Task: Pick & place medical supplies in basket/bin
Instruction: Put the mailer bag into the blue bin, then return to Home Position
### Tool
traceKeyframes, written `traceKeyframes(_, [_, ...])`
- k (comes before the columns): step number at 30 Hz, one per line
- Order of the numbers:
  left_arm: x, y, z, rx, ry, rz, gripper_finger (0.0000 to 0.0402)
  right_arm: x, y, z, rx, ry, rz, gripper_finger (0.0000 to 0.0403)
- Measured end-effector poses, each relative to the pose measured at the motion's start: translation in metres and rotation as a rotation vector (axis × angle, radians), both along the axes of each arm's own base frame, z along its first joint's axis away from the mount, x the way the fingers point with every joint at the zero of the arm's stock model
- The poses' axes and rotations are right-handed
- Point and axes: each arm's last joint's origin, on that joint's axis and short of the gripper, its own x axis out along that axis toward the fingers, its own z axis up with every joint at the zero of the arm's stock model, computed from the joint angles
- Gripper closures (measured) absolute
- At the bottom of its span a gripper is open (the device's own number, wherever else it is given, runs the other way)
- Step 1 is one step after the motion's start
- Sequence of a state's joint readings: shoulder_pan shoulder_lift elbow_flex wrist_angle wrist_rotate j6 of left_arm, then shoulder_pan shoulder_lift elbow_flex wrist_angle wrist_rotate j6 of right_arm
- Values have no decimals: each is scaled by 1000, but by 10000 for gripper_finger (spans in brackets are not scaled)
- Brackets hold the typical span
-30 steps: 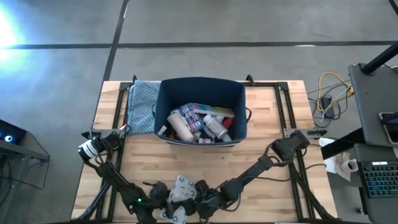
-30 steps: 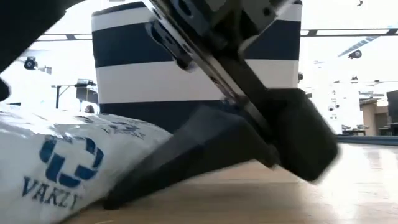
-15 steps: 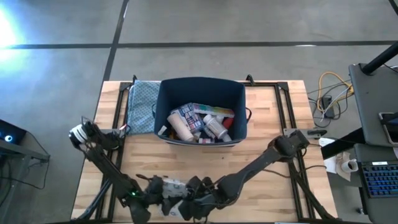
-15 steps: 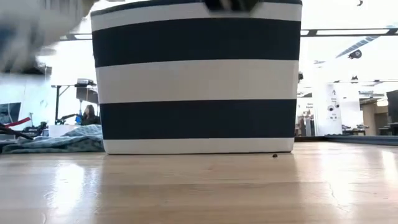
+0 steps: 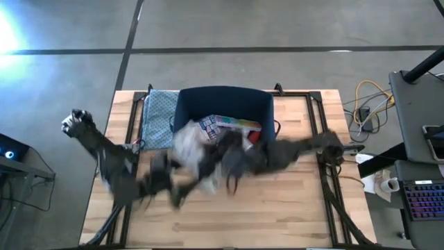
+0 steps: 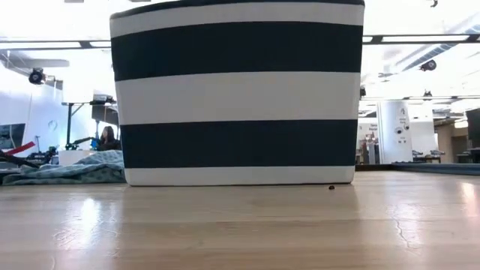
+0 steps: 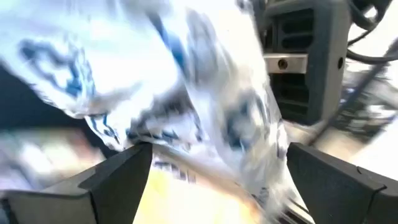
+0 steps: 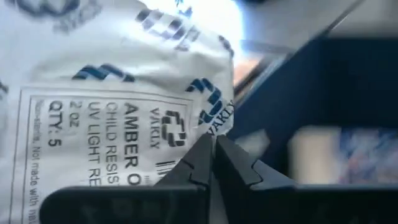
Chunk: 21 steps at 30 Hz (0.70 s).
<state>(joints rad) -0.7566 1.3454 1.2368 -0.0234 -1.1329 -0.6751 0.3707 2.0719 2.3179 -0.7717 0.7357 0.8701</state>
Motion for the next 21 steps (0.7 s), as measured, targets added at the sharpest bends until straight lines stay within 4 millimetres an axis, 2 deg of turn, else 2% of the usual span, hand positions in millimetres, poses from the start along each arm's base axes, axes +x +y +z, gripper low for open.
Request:
traceKeyframes(3, [10, 40, 35, 121, 3, 73, 50, -19, -28, 28, -26, 1, -71, 389])
traceKeyframes(7, [21, 82, 51, 179, 42, 100, 50, -53, -46, 46, -63, 77, -125, 389])
traceKeyframes(11, [31, 115, 36, 193, 197, 194, 50, -93, -65, 63, -54, 137, -194, 388])
traceKeyframes(13, [30, 122, 23, 199, 309, 205, 50, -114, -72, 68, -57, 169, -262, 384])
traceKeyframes(15, [24, 129, 15, 198, 401, 232, 50, -130, -72, 66, -54, 221, -305, 375])
traceKeyframes(17, [18, 138, 11, 176, 448, 277, 50, -136, -70, 62, -32, 242, -315, 362])
traceKeyframes(19, [10, 142, 11, 130, 451, 275, 50, -144, -64, 64, -44, 268, -239, 349])
traceKeyframes(21, [2, 141, 18, 78, 425, 191, 50, -148, -53, 64, -50, 258, -187, 337])
